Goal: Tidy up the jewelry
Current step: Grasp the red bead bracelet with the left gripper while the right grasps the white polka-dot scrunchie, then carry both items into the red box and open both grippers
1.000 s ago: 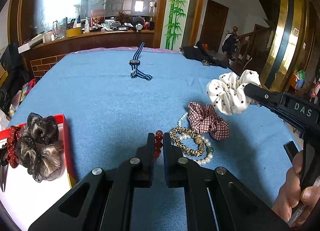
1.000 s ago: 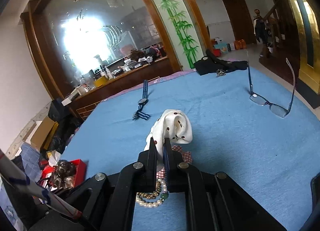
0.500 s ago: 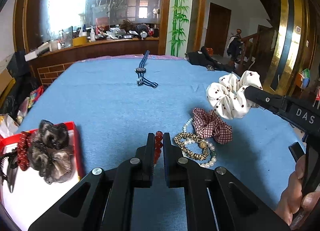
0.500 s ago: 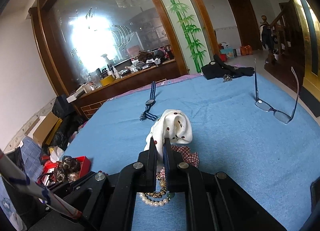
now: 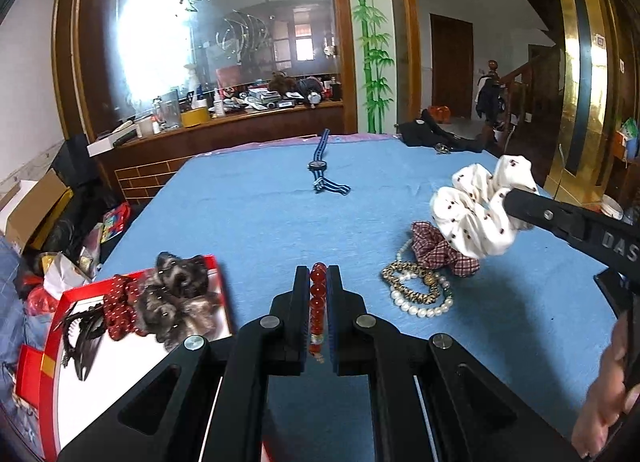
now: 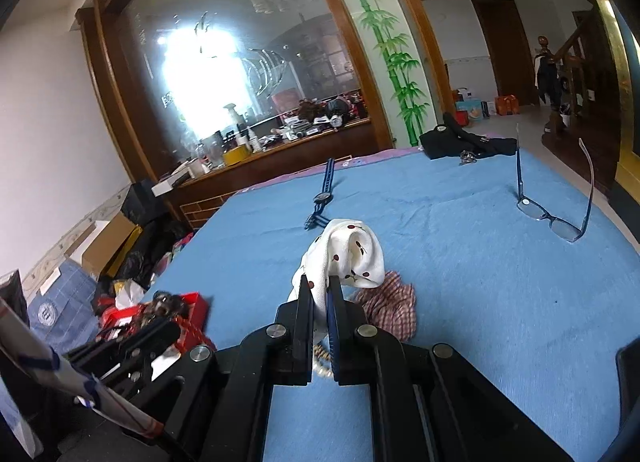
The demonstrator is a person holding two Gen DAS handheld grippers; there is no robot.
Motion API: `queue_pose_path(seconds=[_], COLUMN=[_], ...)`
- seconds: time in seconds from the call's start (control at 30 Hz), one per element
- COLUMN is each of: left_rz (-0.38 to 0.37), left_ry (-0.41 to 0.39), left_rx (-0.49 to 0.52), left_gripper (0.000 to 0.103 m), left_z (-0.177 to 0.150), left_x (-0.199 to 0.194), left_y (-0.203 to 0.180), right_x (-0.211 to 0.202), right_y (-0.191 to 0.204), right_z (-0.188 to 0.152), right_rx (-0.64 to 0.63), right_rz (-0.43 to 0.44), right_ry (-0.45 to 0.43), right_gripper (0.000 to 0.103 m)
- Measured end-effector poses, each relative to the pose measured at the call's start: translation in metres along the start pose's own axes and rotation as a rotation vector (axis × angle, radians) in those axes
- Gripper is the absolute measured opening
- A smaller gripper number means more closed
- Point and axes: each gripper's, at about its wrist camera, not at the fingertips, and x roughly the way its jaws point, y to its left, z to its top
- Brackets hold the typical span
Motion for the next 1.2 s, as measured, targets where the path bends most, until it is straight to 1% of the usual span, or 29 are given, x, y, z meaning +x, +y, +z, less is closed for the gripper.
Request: queue_pose_path(seconds=[0.2,0.47,0.9,1.2], left_rz=[0.026,0.069,0.135,0.203], left_ry=[-0.009,-0.012,0.007,0.043], left_rx=[-0.022,-0.062,-0.150,-0.227], left_gripper=[0.007,0.007,0.007,0.007], left_z=[-0.003,-0.010,-0.027,-0.045], left_x=[-0.012,-0.021,-0.026,-0.024], left_y=[0.016,0.047,0.105,0.159], right_x=[-0.014,-0.014,0.007,0.028], right_y=[0.021,0.054,0.114,0.150], right_z=[-0.002,-0.008,-0.023,-0.040], right_rx=[-0.031,-0.079,-0.172,-0.220], right_rz=[0.033,0.082,0.171,0.234], right_ry=[-0.002,0.023,0.091,0.160], right_gripper=[0.007,0.007,0.007,0.007])
